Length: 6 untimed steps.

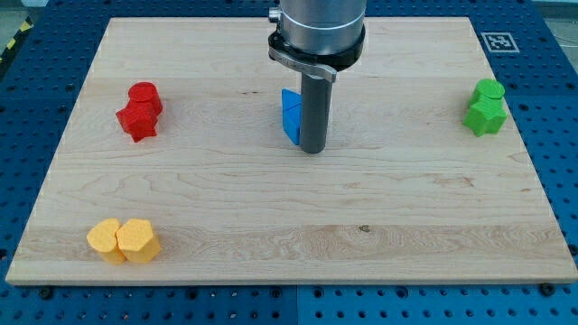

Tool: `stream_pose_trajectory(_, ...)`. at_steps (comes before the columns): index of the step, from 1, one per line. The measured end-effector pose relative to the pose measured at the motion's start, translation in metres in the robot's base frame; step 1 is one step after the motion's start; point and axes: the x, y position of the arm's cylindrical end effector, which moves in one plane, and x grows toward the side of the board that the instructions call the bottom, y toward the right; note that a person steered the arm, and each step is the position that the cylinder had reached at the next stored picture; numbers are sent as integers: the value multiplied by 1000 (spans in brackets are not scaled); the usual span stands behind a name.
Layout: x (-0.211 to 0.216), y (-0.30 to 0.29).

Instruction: Point your arm at the top left side of the yellow heart

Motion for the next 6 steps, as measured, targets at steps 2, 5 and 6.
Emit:
stream_pose_trajectory(2,54,-82)
stream_pose_trajectory(5,78,-301)
stream_pose_trajectory(6,131,-305)
